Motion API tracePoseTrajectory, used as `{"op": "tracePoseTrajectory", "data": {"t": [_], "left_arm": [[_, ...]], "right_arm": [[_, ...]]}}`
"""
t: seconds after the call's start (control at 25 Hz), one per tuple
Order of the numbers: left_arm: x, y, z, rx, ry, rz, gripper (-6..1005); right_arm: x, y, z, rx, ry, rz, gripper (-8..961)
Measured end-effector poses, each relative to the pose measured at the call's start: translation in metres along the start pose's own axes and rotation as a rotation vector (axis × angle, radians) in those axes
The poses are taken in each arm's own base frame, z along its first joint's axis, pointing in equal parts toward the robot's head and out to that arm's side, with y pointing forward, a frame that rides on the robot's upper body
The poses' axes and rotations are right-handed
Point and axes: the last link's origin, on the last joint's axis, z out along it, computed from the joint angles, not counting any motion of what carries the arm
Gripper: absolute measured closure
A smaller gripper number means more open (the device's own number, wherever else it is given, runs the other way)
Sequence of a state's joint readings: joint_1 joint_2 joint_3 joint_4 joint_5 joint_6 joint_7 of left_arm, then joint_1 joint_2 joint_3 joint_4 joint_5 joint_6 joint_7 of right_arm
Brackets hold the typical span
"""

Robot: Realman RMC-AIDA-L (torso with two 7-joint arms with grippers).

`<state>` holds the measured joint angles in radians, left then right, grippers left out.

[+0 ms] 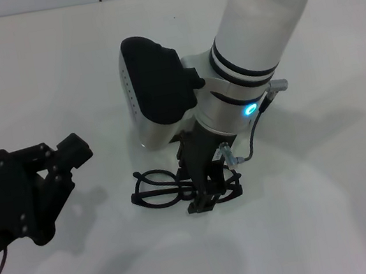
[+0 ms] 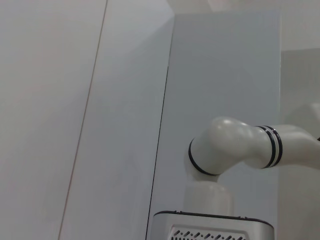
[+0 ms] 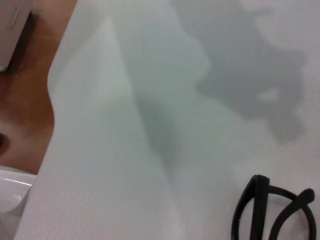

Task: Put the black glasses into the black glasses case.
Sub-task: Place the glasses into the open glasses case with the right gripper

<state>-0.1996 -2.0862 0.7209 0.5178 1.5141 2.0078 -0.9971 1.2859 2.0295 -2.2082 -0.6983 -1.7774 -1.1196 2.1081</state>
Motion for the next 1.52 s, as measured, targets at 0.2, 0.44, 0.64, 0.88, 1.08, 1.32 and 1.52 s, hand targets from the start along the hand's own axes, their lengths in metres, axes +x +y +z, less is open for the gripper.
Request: {"op": "tracePoseTrajectory", "data": {"t": [0.2,0.44,0.64,0.88,1.08,1.32,1.52], "left_arm": [[-0.0006,0.0002,0.0004,0.0,0.002,-0.005,946],[-0.0006,-0.0001,0.0013,-0.004,0.0,-0.004,946],[-0.0008,-0.0004,0.002,-0.007,-0.003,-0.005,946],[-0.001,-0.0004,0.0019,-0.007,-0.004,-0.004,946],[-0.0034,0.0015,0.0008,-0.001,0.0,-0.009,946],[-0.005,0.0029,-0.0003,0.001,-0.002,-0.009,946],[-0.0051,0.0037,-0.001,0.0,-0.002,-0.01,946]], "right_arm": [[0.0039,-0.0017,0.0015,0.001,-0.007,0.005,384],[0.0075,-0.0006,0.0057,0.005,0.004,-0.002,433],[0.0083,-0.001,0.0067,0.011,0.005,-0.004,452],[0.0082,-0.0018,0.0069,0.017,0.001,-0.003,520],[0.0078,-0.0027,0.007,0.024,-0.002,0.001,723],[0.0066,-0.0014,0.0075,0.023,-0.008,0.001,801],[0.0034,0.0043,0.0084,0.008,-0.023,0.002,813]]}}
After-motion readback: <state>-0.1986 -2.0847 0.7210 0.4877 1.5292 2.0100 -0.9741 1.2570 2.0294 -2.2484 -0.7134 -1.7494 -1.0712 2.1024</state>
